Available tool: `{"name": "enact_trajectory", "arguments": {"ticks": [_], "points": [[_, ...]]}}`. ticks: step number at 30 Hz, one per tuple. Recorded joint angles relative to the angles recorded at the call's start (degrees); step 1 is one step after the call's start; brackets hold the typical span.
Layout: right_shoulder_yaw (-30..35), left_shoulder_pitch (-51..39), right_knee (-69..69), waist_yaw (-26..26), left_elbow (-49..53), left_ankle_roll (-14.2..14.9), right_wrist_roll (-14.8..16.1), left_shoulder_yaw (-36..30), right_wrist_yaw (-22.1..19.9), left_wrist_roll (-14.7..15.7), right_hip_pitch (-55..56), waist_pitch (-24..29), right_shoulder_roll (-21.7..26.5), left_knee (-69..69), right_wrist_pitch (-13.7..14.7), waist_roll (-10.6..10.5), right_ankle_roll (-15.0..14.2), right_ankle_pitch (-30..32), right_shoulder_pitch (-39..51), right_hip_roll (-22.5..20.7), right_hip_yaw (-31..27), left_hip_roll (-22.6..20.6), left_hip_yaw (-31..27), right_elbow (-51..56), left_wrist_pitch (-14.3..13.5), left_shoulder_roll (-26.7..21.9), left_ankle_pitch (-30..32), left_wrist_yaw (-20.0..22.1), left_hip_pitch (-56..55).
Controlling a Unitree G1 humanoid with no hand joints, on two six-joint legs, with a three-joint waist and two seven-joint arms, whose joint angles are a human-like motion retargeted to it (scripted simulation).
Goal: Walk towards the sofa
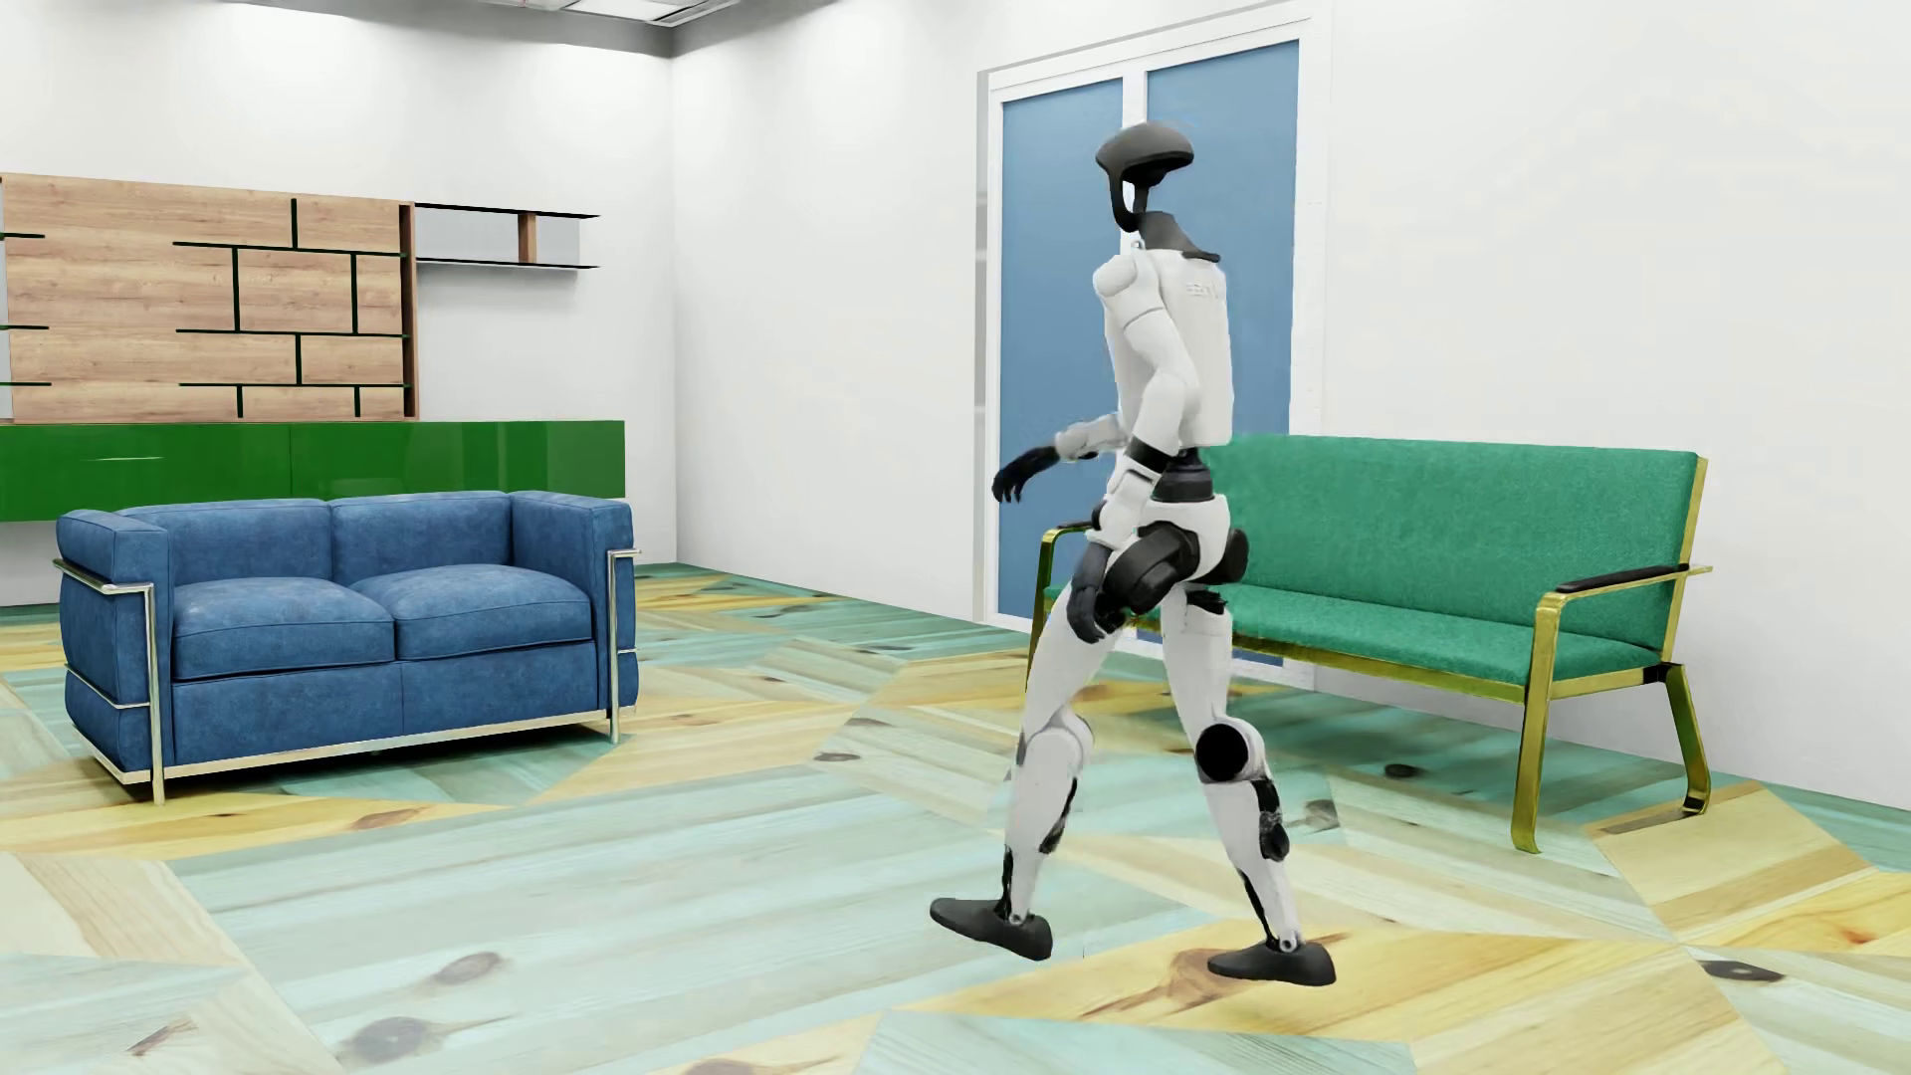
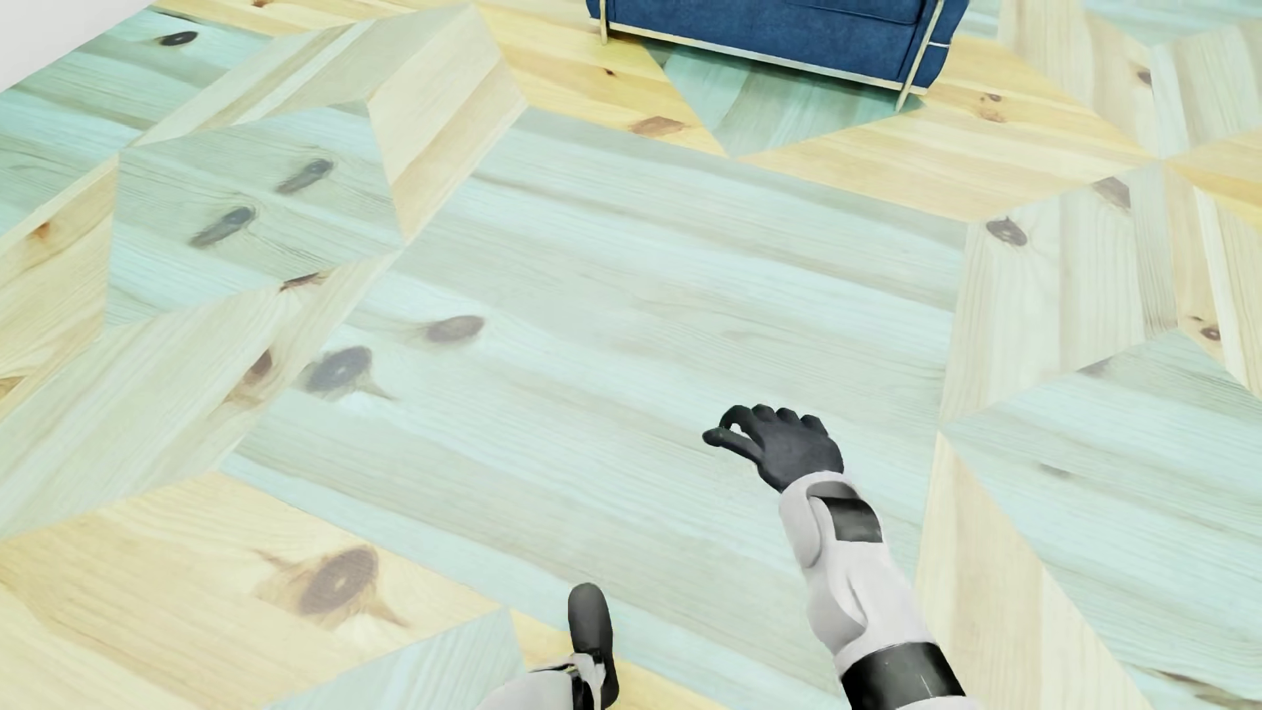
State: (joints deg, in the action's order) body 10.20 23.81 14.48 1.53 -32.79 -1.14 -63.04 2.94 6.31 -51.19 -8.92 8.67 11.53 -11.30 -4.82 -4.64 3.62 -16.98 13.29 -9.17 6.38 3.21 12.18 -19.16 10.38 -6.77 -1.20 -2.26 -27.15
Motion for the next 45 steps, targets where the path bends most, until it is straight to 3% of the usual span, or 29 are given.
{"name": "enact_trajectory", "arguments": {"ticks": [1, 3, 5, 7, 8, 9, 10, 12, 14, 16, 18, 19, 20, 22, 24, 26, 27, 29, 31, 33, 37, 39, 41, 44, 45], "points": [[2.0, 0.7, 1.0, 0.2, 0.6, -0.2, 3.1, 0.4, 0.5, -0.7, -1.8, -0.1, 0.6, 2.0, 0.5, 0.3, -0.1, -0.8, 0.1, -0.2, -0.4, -0.7, 0.8, 3.4, -0.6, 0.7, 0.2, -0.1, 0.1], [4.8, 0.8, 7.0, 0.9, 0.1, -6.2, 5.7, 0.6, 0.6, -2.4, -4.5, 0.0, 1.9, -5.1, 0.5, 1.4, -1.6, 0.8, -2.0, 0.9, -0.8, -2.8, -1.9, 8.6, -0.9, 2.3, 5.9, -0.1, -0.2], [6.5, 0.1, 21.9, 1.3, -1.1, -8.3, 4.5, 1.3, 1.4, -4.1, -2.4, 0.5, 1.9, -16.5, -1.1, 3.0, -4.5, 9.2, -6.2, 3.3, -1.3, -2.6, -0.5, 10.1, -0.1, 4.2, 2.4, 0.3, 0.1], [8.3, -0.9, 44.1, 1.4, -1.3, -7.5, -0.9, 2.0, 2.2, -4.8, 6.0, 1.0, 1.3, -22.6, -3.3, 4.6, -12.0, 19.8, -9.8, 6.6, -2.4, -2.4, 1.5, 7.3, -0.2, 6.2, -5.5, 1.0, 3.4], [8.7, -1.7, 52.5, 1.2, -1.1, -7.0, -4.5, 1.9, 1.7, -5.2, 11.0, 1.2, 0.7, -23.1, -4.3, 5.3, -11.3, 22.2, -11.4, 8.2, -3.2, -2.5, 2.3, 4.7, -0.7, 6.7, -8.2, 1.5, 6.3], [8.1, -2.8, 58.2, 0.7, -0.9, -6.4, -7.1, 1.3, 0.6, -5.8, 15.7, 1.3, -0.5, -22.5, -5.5, 5.9, -9.4, 19.7, -13.3, 9.9, -3.5, -2.7, 2.7, 1.5, -1.3, 6.7, -10.3, 1.9, 9.6], [6.0, -4.3, 61.1, 0.0, -0.6, -5.9, -7.8, 0.4, -0.9, -6.6, 20.0, 1.3, -2.2, -21.2, -7.1, 6.3, -7.7, 18.5, -15.7, 12.2, -2.8, -3.2, 2.6, -2.0, -1.9, 6.2, -11.8, 1.9, 13.1], [-1.4, -7.5, 59.2, -1.8, 1.5, -4.7, -3.5, -2.2, -3.2, -7.4, 27.3, 1.3, -5.8, -18.2, -10.4, 6.7, -5.7, 18.4, -20.6, 17.4, -0.1, -4.6, 1.1, -9.1, -4.0, 4.9, -14.3, 1.8, 19.5], [-7.8, -10.4, 47.5, -3.7, 5.2, -4.4, 1.7, -4.1, -3.5, -6.4, 32.5, 1.1, -7.3, -15.6, -13.4, 6.8, -3.4, 16.4, -24.1, 20.1, 3.0, -5.7, -0.7, -15.8, -6.5, 3.3, -16.6, 2.2, 24.8], [-9.8, -12.7, 25.7, -5.0, 9.5, -3.3, 1.5, -5.0, -1.0, -3.7, 33.6, 0.8, -6.1, -12.5, -15.0, 6.9, -3.5, 17.8, -26.3, 21.2, 9.0, -6.4, -1.7, -22.5, -8.1, 2.1, -18.9, 2.8, 29.8], [-8.0, -13.7, 1.3, -5.6, 13.1, -2.4, -3.4, -4.9, 4.5, -0.9, 32.3, 0.4, -3.8, -8.9, -14.1, 6.8, -7.5, 21.5, -27.9, 18.3, 13.2, -6.8, -2.0, -28.1, -8.2, 1.2, -19.8, 3.0, 34.9], [-6.5, -13.9, -3.9, -5.8, 13.8, -2.1, -6.8, -4.4, 7.7, 0.6, 32.8, 0.3, -2.6, -8.1, -12.6, 6.6, -7.6, 21.4, -28.4, 16.5, 12.7, -6.8, -1.8, -29.7, -7.8, 1.0, -20.2, 2.8, 37.4], [-5.3, -14.0, -4.4, -5.9, 13.4, -1.8, -9.8, -3.7, 10.2, 1.9, 33.2, 0.3, -2.0, -8.5, -10.7, 6.3, -6.2, 22.6, -28.5, 14.8, 11.6, -6.6, -1.2, -30.7, -6.5, 0.7, -20.4, 2.4, 39.5], [-6.3, -13.2, 2.7, -6.1, 10.1, -1.6, -12.8, -2.0, 11.8, 3.6, 33.5, 0.4, -2.1, -12.9, -8.1, 5.5, 0.0, 26.3, -28.2, 12.4, 7.7, -5.3, 0.2, -30.7, -2.9, 0.6, -17.3, 1.5, 42.4], [-10.0, -12.3, 10.4, -6.3, 3.1, -2.6, -12.9, -1.3, 9.1, 3.3, 32.3, 0.7, -4.1, -24.9, -8.1, 3.9, 2.0, 22.1, -27.1, 11.8, 7.8, -2.3, 1.3, -29.7, 1.4, 0.9, -9.0, 0.1, 40.7], [-11.7, -11.2, 12.0, -6.0, -4.9, -1.8, -13.4, -1.5, 4.9, 1.1, 28.8, 0.8, -6.3, -43.9, -7.9, 2.2, 1.2, 17.2, -24.5, 9.9, 7.5, 3.5, 3.3, -28.9, 5.3, 1.5, 1.4, -1.7, 32.9], [-11.5, -10.1, 10.9, -5.5, -7.7, -2.0, -14.0, -2.4, 4.1, -0.5, 26.4, 0.9, -7.3, -51.6, -7.6, 1.4, 0.8, 15.8, -22.0, 8.5, 7.1, 6.6, 3.8, -28.7, 6.1, 1.7, 3.1, -3.2, 28.1], [-9.7, -7.4, 8.6, -4.0, -10.0, -3.5, -15.4, -3.6, 3.4, -2.9, 21.6, 0.9, -8.2, -60.6, -5.8, 0.3, -0.1, 13.3, -16.5, 6.7, 5.4, 10.4, 4.1, -27.5, 4.5, 2.3, -1.0, -5.2, 18.4], [-6.6, -4.1, 7.1, -2.4, -9.2, -3.2, -16.3, -2.5, 2.2, -2.3, 17.1, 0.8, -8.8, -60.5, -3.6, 0.1, -1.1, 10.7, -11.7, 6.0, 3.6, 11.5, 2.2, -24.1, 2.2, 3.4, -1.7, -5.3, 9.5], [-3.8, -1.5, 6.8, -1.2, -7.4, -2.5, -14.3, -0.9, 0.6, -1.1, 13.4, 0.4, -9.6, -50.4, -1.2, 0.3, -2.2, 7.5, -7.8, 6.1, 1.9, 11.0, -0.5, -19.4, 0.9, 4.5, -2.4, -4.2, 3.1], [2.6, 1.5, 8.0, 0.1, -5.1, 0.4, -8.1, 2.5, -0.2, 0.3, 7.2, -0.9, -9.6, -6.6, 1.0, 1.4, -4.8, 1.1, -2.6, 7.5, -2.5, 9.0, -7.1, -12.7, 0.7, 7.3, 0.1, -3.7, 5.4], [5.6, 1.3, 13.2, -0.1, -5.7, 6.9, -7.0, 2.1, 0.2, -0.6, 5.3, -1.1, -8.2, -4.4, 1.2, 2.0, -6.5, -0.8, -2.4, 9.4, -5.3, 8.1, -8.7, -10.5, 0.6, 7.8, 5.2, -4.5, 7.3], [5.0, -1.1, 25.2, -0.6, -7.5, 4.9, -5.0, 1.6, -0.8, -2.3, 6.8, -0.7, -6.9, -15.0, -0.4, 2.9, -7.3, 3.1, -5.3, 12.5, -7.4, 6.6, -6.7, -9.1, 1.8, 8.1, 2.1, -4.9, 7.0], [-0.3, -4.9, 46.9, -1.3, -6.7, 3.6, -2.0, 3.4, -6.0, -2.9, 15.7, 0.0, -8.1, -19.5, -6.9, 4.8, -5.4, 15.5, -12.3, 17.6, -7.4, 4.6, -2.4, -13.4, 3.3, 8.0, -4.6, -3.4, 11.8], [-2.5, -6.1, 50.5, -1.7, -5.1, 3.5, -1.7, 3.8, -7.9, -2.3, 18.3, 0.0, -8.6, -19.1, -9.4, 5.3, -5.9, 15.0, -14.5, 19.3, -5.9, 3.9, -1.8, -16.1, 2.8, 7.2, -5.6, -3.0, 13.5]]}}
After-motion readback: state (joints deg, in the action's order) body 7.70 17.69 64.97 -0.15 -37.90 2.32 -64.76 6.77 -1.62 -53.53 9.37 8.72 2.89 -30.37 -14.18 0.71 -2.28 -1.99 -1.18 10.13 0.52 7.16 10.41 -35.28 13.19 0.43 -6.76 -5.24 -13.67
